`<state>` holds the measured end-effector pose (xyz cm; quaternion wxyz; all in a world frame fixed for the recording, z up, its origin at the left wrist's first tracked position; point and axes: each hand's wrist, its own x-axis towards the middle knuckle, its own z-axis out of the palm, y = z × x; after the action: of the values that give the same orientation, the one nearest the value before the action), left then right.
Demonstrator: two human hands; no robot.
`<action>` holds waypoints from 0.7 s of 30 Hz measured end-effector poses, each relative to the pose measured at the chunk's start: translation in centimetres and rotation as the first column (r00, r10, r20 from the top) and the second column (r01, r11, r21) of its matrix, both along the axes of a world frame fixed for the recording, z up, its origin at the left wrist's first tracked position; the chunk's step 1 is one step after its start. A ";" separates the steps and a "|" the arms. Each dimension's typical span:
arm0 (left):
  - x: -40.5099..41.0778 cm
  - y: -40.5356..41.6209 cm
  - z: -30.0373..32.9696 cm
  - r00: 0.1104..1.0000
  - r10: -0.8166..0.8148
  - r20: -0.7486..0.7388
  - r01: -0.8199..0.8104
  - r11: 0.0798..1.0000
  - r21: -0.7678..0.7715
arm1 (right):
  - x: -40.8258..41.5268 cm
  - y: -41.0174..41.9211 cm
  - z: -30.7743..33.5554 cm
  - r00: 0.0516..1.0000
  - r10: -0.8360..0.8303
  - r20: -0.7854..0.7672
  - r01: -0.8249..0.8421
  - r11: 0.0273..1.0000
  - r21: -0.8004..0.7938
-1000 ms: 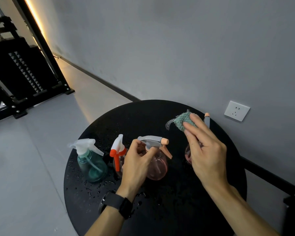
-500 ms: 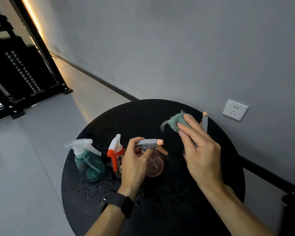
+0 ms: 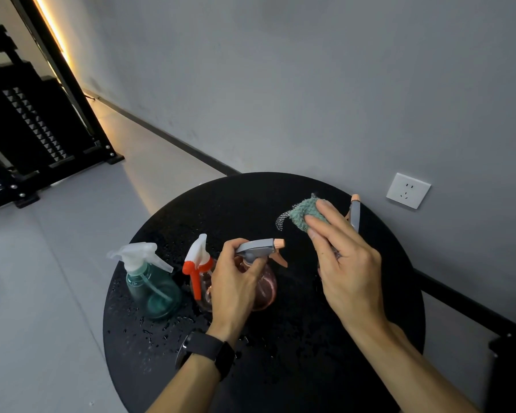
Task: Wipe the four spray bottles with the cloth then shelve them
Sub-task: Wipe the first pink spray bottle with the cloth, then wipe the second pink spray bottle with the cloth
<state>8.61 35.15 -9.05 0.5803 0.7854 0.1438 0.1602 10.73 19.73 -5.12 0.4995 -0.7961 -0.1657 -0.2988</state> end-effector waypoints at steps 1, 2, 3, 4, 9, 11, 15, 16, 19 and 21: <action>0.0 0.0 -0.1 1.000 0.001 -0.003 -0.001 1.000 0.000 | 0.0 0.0 0.0 1.000 0.000 -0.001 0.000 1.000 -0.003; 0.0 0.1 -0.1 1.000 0.001 -0.008 -0.001 1.000 0.002 | 0.0 0.0 0.0 1.000 0.000 -0.002 0.000 1.000 -0.005; 0.0 0.1 -0.2 1.000 0.001 -0.013 -0.001 1.000 0.010 | 0.0 0.0 0.0 1.000 0.000 -0.004 0.000 1.000 -0.005; 0.0 0.2 -0.3 1.000 0.001 -0.019 -0.001 1.000 0.022 | 0.0 0.0 -0.1 1.000 0.000 -0.009 0.000 1.000 -0.004; 0.1 0.2 -0.1 1.000 0.018 -0.015 -0.017 0.998 0.065 | 0.0 0.1 0.0 1.000 0.002 -0.010 -0.002 1.000 0.001; 0.2 0.2 0.3 1.000 0.008 -0.014 -0.006 0.997 0.079 | -0.1 0.1 0.0 1.000 -0.001 -0.001 0.001 1.000 0.003; 0.1 0.0 1.5 1.000 -0.001 -0.010 0.002 0.995 0.104 | -0.4 0.1 0.1 1.000 -0.004 0.015 0.004 1.000 0.007; 0.0 -0.1 2.0 1.000 -0.007 -0.002 0.008 0.994 0.108 | -0.5 0.0 0.1 1.000 -0.005 0.019 0.005 1.000 0.008; -0.2 -0.6 3.0 0.998 -0.029 0.051 0.022 0.992 0.127 | -0.6 -0.5 0.1 1.000 -0.018 0.010 0.018 1.000 0.011; -0.3 -1.2 3.5 0.996 -0.030 0.087 0.018 0.990 0.140 | -0.8 -0.8 0.2 1.000 -0.028 0.005 0.027 0.999 0.018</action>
<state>8.32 34.00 -5.51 0.5317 0.8179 0.0969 0.1974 9.97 18.88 -4.89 0.5019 -0.7931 -0.1535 -0.3092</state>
